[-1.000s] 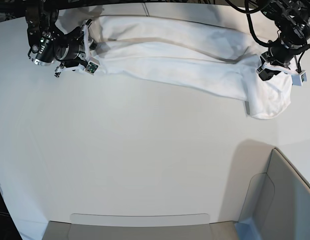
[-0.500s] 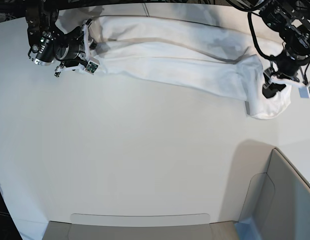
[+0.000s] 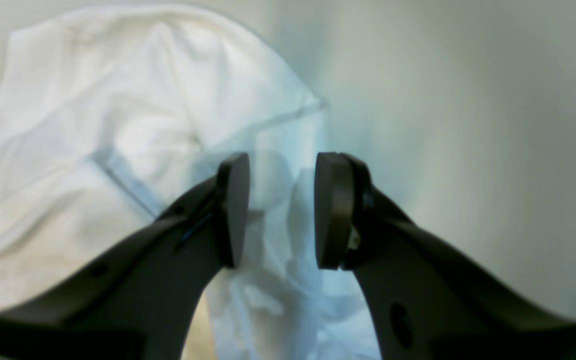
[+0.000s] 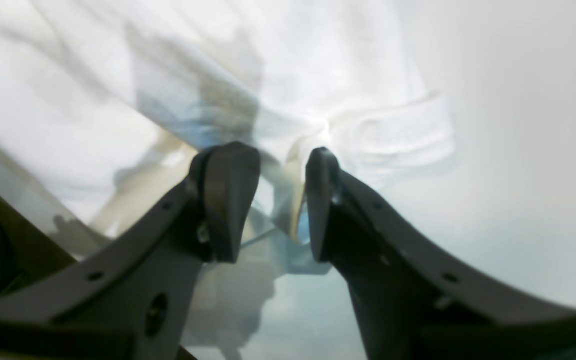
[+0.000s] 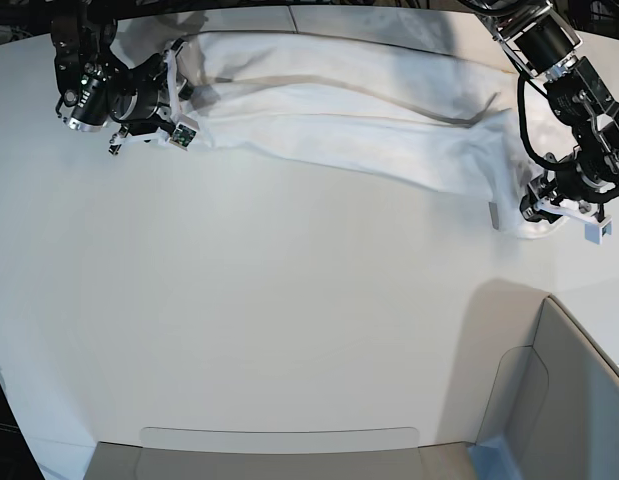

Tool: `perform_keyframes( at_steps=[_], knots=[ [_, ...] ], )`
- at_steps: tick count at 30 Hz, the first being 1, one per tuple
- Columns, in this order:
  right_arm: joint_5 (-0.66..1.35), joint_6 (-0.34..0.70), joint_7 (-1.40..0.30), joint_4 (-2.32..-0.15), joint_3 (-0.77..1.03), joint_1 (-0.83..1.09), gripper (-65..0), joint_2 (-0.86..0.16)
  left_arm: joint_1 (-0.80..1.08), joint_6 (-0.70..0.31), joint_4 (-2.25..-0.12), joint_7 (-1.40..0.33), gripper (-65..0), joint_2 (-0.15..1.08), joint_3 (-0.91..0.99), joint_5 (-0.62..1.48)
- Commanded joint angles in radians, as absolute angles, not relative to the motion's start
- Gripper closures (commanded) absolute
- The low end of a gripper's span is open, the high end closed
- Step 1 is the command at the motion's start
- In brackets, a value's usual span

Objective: Layout the t-shirt on the table in an organized manner, then fold the t-shirt properly
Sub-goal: 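Grasp the shirt hem corner with the left gripper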

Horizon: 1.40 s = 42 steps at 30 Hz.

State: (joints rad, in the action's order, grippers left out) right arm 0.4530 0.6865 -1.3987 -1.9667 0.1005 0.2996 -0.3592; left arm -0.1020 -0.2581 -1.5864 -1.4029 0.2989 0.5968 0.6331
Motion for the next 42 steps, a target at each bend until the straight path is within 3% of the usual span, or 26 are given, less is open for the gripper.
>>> perform_keyframes(
  at_steps=[1,9,22,32,42],
  knots=[
    [0.458,0.698,-1.396,-1.983,0.105,0.295,-21.6,-0.369,-0.116,-0.26,-1.596,-1.383,-22.9,0.314,0.587,0.651],
    [0.458,0.698,-1.396,-1.983,0.105,0.295,-21.6,-0.367,-0.114,-0.26,-1.419,-1.276,-22.9,0.344,0.578,0.651],
    [0.458,0.698,-1.396,-1.983,0.105,0.295,-21.6,-0.367,-0.116,-0.255,-1.451,-1.262,-22.9,0.394,0.585,0.65],
    [0.458,0.698,-1.396,-1.983,0.105,0.294,-21.6,-0.367,-0.116,-0.255,-1.446,-1.25,-22.9,0.384,0.576,0.495],
    [0.458,0.698,-1.396,-1.982,0.105,0.294,-21.6,-0.367,-0.085,-0.262,-1.446,-1.26,-22.9,0.377,0.539,0.573]
  ],
)
